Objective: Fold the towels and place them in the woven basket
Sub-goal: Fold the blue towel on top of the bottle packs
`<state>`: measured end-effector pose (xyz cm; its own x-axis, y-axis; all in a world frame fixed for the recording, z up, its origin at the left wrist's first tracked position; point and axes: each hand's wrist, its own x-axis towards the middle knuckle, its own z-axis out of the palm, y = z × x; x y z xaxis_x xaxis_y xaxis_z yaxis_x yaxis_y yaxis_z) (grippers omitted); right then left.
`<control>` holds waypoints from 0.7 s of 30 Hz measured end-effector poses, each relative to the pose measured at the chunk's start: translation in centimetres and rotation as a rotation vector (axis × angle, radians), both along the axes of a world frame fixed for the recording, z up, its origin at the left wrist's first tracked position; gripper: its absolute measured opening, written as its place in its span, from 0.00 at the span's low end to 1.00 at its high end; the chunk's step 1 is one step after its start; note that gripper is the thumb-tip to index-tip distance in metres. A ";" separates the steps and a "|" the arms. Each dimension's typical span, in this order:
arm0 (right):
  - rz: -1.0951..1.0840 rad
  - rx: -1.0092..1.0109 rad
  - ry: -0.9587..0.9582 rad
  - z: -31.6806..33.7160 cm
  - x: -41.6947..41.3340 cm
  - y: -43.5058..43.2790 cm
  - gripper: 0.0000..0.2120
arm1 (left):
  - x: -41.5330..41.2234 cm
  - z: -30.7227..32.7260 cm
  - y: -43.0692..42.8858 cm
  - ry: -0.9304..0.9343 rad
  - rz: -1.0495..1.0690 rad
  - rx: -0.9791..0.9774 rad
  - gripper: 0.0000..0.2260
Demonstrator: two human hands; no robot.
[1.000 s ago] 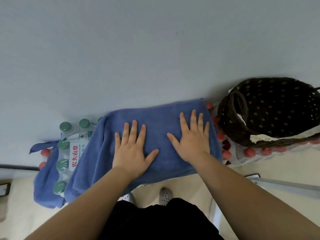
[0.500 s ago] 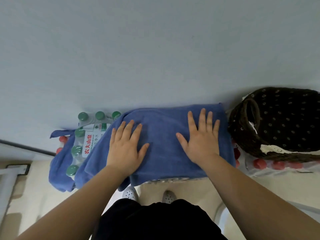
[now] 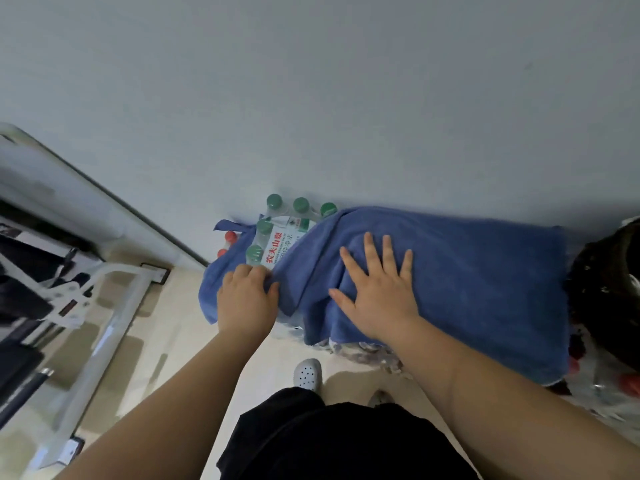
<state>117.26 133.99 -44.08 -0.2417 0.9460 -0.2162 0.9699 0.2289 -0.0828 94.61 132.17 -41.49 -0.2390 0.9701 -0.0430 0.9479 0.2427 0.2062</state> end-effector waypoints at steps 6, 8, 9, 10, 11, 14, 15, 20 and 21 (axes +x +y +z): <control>0.003 0.010 0.001 0.1 0.4 -0.2 0.38 | -1.8 1.8 3.6 -0.114 -0.029 0.044 0.07; 0.007 0.016 0.002 0.0 0.5 -0.2 0.38 | -3.2 2.6 5.6 -0.122 -0.035 0.029 0.08; 0.009 0.016 -0.001 0.0 0.5 -0.2 0.38 | -4.0 2.9 6.9 -0.128 -0.044 0.031 0.08; 0.012 0.012 -0.004 0.1 0.6 -0.2 0.38 | -4.8 3.3 8.2 -0.138 -0.055 0.041 0.07; 0.015 0.000 -0.011 0.1 0.6 -0.2 0.38 | -5.6 3.6 9.7 -0.146 -0.071 0.052 0.07; 0.011 -0.019 -0.034 0.2 0.9 -0.3 0.38 | -7.0 4.3 14.0 -0.168 -0.110 0.075 0.07; 0.003 -0.018 -0.031 0.2 0.9 -0.4 0.39 | -7.4 4.3 15.2 -0.178 -0.124 0.079 0.07; -0.116 -0.099 0.020 1.9 0.0 0.2 0.44 | -8.2 2.5 17.6 -0.379 -0.105 -0.026 0.06; -0.174 -0.113 0.049 2.4 -0.7 0.5 0.44 | -8.4 1.8 17.2 -0.455 -0.072 -0.088 0.08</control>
